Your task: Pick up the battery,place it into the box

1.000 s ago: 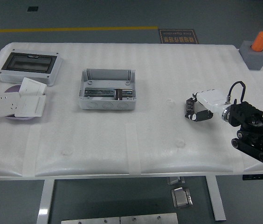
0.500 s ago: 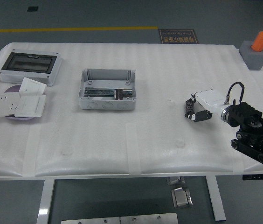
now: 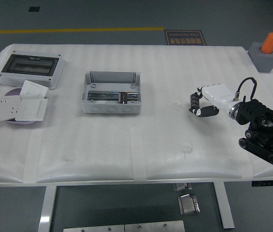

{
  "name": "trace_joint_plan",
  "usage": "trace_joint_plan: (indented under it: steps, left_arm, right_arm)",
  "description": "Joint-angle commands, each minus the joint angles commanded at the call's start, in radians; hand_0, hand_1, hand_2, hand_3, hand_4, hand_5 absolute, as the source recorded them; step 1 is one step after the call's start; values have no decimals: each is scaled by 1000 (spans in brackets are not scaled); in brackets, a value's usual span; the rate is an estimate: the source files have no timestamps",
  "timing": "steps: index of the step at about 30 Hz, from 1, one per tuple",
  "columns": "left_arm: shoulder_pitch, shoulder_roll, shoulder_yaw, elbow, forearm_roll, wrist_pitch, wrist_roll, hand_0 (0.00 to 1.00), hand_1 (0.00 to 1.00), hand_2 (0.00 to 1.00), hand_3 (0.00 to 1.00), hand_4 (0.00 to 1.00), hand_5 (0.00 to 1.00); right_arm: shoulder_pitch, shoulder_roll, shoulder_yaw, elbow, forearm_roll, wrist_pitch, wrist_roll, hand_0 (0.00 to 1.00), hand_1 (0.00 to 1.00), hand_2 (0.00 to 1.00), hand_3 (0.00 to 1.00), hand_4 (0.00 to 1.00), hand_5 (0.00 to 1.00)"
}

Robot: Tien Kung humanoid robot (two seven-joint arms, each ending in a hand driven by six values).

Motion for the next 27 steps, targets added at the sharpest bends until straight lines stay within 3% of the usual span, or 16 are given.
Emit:
trace_joint_plan:
  steps: [5, 12, 20, 27]
  left_arm:
    - [3, -1, -26, 4, 26, -4, 11, 593, 619, 475, 627, 555, 471]
    - [2, 0, -58, 9, 54, -8, 23, 593, 620, 476, 628, 556, 471]
    - [4, 0, -70, 9, 66, -13, 31, 593, 620, 477, 630, 560, 472]
    - [4, 0, -74, 8, 72, -16, 37, 593, 621, 479, 631, 569, 478]
  right_arm:
    - [21, 29, 74, 89, -8, -8, -16, 654, 663, 664, 644, 384, 550]
    - [54, 147, 120, 138, -17, -10, -37, 649, 663, 664, 643, 383, 553]
    - [66, 293, 134, 81, 1, -16, -36, 645, 660, 662, 645, 389, 557]
    - [67, 386, 150, -13, 45, -7, -29, 645, 660, 661, 645, 392, 558]
